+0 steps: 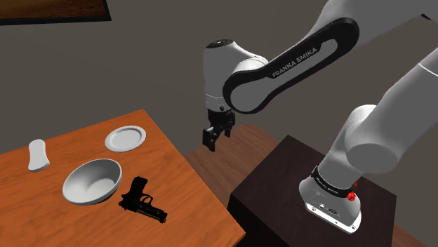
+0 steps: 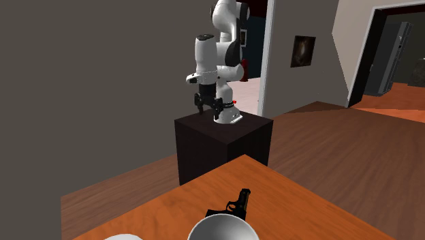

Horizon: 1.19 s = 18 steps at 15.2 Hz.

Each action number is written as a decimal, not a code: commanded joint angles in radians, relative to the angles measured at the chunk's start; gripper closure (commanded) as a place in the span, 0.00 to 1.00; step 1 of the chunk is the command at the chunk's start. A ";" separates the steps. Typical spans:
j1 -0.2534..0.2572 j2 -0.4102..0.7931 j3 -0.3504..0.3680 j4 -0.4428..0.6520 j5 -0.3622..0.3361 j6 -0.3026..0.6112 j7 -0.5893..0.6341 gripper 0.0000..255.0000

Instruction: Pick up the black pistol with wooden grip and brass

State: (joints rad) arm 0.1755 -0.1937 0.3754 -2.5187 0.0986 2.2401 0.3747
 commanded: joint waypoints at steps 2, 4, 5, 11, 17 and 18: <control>0.008 0.111 0.039 0.046 -0.057 0.075 0.061 0.00; 0.017 0.190 0.060 0.082 -0.112 0.119 0.113 0.00; 0.024 0.231 0.067 0.102 -0.144 0.139 0.141 0.00; 0.107 0.472 0.056 0.251 -0.351 0.216 0.312 0.00; 0.238 0.697 -0.004 0.441 -0.510 0.239 0.430 0.00; 0.261 0.733 -0.015 0.477 -0.530 0.239 0.444 0.00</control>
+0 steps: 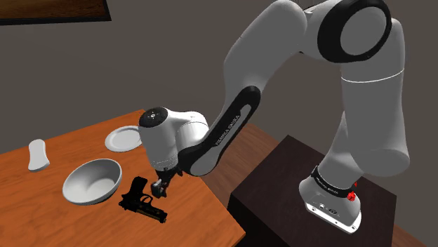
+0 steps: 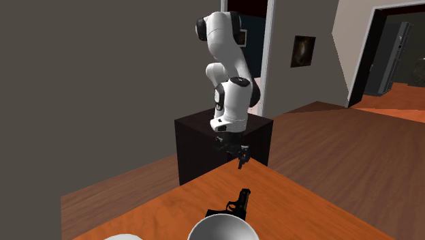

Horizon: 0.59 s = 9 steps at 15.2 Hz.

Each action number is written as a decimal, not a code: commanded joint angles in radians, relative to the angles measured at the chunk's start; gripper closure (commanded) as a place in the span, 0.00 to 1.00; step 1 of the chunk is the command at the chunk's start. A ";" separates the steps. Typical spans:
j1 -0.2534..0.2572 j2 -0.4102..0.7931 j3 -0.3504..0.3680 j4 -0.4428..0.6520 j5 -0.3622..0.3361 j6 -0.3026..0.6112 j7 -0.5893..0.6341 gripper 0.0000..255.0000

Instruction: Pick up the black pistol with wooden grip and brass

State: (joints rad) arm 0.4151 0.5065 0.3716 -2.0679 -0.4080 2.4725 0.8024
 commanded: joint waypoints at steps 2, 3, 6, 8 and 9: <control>0.065 0.105 -0.030 0.100 -0.058 0.004 0.038 0.00; 0.086 0.140 -0.040 0.139 -0.073 0.002 0.047 0.00; 0.148 0.249 -0.065 0.263 -0.110 -0.011 0.064 0.00; 0.188 0.322 -0.079 0.353 -0.128 -0.024 0.068 0.00; 0.190 0.326 -0.080 0.358 -0.128 -0.025 0.068 0.00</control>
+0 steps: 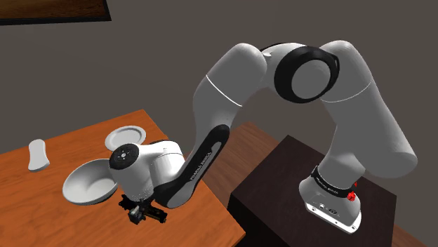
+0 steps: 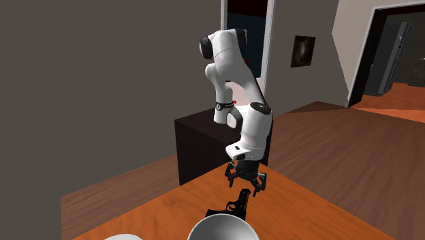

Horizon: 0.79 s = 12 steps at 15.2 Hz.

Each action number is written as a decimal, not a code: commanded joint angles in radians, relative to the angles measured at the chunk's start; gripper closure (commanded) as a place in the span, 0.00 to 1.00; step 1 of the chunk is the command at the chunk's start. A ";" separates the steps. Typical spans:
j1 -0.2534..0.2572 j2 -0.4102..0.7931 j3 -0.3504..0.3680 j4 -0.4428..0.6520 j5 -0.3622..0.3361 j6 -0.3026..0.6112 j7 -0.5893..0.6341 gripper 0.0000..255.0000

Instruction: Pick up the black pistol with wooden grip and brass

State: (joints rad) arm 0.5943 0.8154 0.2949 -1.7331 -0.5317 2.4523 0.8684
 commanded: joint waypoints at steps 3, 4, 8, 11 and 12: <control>0.020 0.051 -0.015 0.039 -0.015 0.014 0.010 0.00; 0.023 0.063 -0.019 0.045 -0.018 0.020 0.012 0.00; 0.033 0.105 -0.032 0.067 -0.029 0.041 0.020 0.00; 0.033 0.107 -0.032 0.071 -0.028 0.039 0.020 1.00; 0.033 0.106 -0.032 0.070 -0.029 0.040 0.020 1.00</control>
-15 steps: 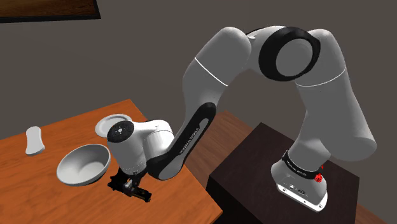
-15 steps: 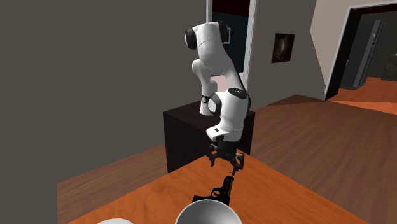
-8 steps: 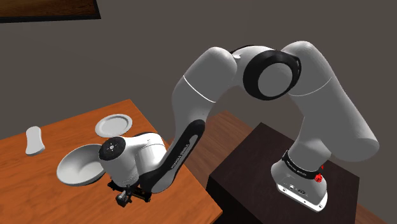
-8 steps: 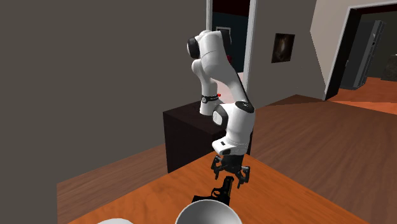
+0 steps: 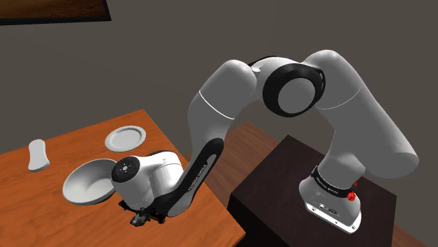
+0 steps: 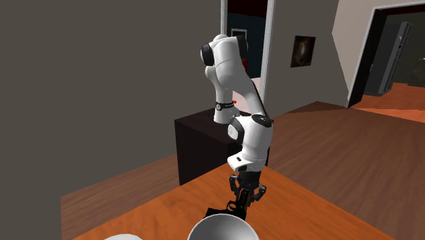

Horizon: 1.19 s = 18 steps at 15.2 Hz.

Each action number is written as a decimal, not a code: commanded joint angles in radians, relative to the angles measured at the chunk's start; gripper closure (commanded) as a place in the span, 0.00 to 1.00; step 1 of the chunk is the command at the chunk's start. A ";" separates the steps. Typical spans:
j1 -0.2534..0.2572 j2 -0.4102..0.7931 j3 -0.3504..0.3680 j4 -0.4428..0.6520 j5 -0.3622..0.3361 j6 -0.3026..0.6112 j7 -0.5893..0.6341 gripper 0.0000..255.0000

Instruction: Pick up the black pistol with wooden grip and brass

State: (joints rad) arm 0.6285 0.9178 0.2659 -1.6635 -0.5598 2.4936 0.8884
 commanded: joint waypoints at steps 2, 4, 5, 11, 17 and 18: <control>-0.002 0.001 -0.003 -0.003 -0.001 -0.001 0.000 1.00; -0.003 -0.001 -0.003 -0.007 -0.001 0.001 0.000 1.00; -0.004 0.001 -0.003 -0.003 0.000 -0.001 -0.002 1.00; -0.013 -0.044 0.012 -0.027 0.011 -0.024 -0.009 1.00; -0.030 -0.112 0.035 -0.058 0.032 -0.061 -0.025 1.00; -0.033 -0.123 0.039 -0.062 0.036 -0.068 -0.028 1.00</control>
State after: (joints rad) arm 0.5992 0.8100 0.3005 -1.7160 -0.5278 2.4317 0.8627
